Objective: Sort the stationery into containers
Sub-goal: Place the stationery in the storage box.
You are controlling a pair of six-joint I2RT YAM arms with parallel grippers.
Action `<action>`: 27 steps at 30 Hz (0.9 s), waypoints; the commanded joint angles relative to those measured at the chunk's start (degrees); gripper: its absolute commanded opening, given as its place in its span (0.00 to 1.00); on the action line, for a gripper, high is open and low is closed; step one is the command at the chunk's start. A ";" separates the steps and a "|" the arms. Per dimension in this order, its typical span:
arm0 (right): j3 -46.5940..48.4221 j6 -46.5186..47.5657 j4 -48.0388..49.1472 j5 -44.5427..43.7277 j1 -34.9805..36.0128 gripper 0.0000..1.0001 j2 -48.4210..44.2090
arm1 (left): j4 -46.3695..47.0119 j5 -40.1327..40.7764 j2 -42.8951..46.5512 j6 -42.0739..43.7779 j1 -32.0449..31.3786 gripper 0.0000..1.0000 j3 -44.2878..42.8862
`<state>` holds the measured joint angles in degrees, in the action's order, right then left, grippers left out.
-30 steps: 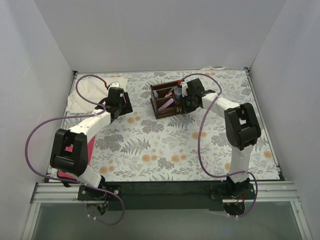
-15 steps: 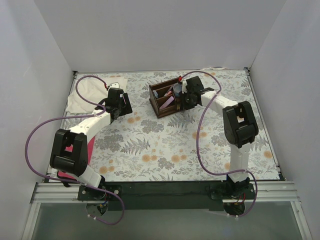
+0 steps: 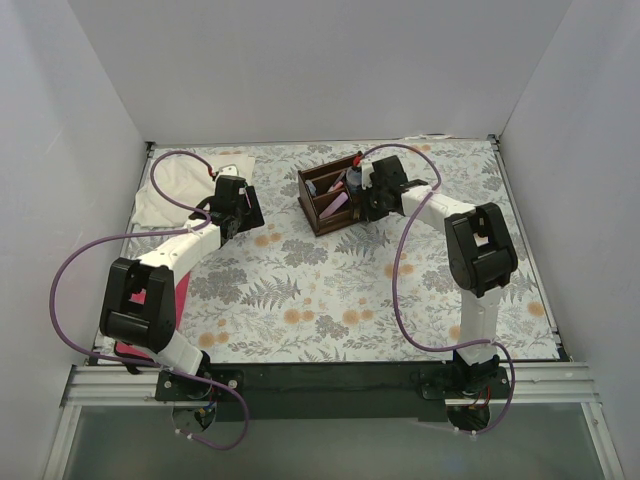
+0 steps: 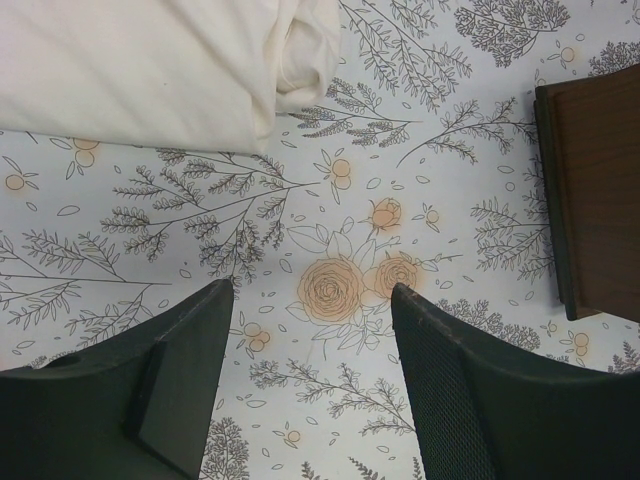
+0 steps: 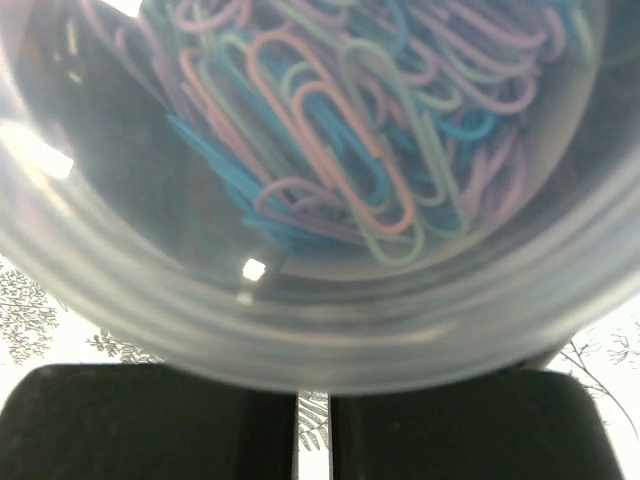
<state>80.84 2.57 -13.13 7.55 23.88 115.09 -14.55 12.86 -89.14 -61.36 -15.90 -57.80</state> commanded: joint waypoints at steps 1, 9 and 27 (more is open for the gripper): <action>3.70 3.14 4.34 -0.34 0.38 0.01 1.01 | 0.22 -0.21 1.08 -0.07 0.17 0.62 -1.09; 4.07 3.67 4.51 -0.70 0.91 0.01 0.49 | 0.31 -0.21 1.08 -0.07 0.26 0.62 -1.00; -1.64 4.11 5.92 -5.44 1.00 0.51 -5.64 | 0.40 -0.65 1.96 -0.51 0.26 0.62 -0.38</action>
<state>82.39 6.57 -9.89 3.38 24.77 115.98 -14.55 12.40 -89.17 -61.82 -15.90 -57.82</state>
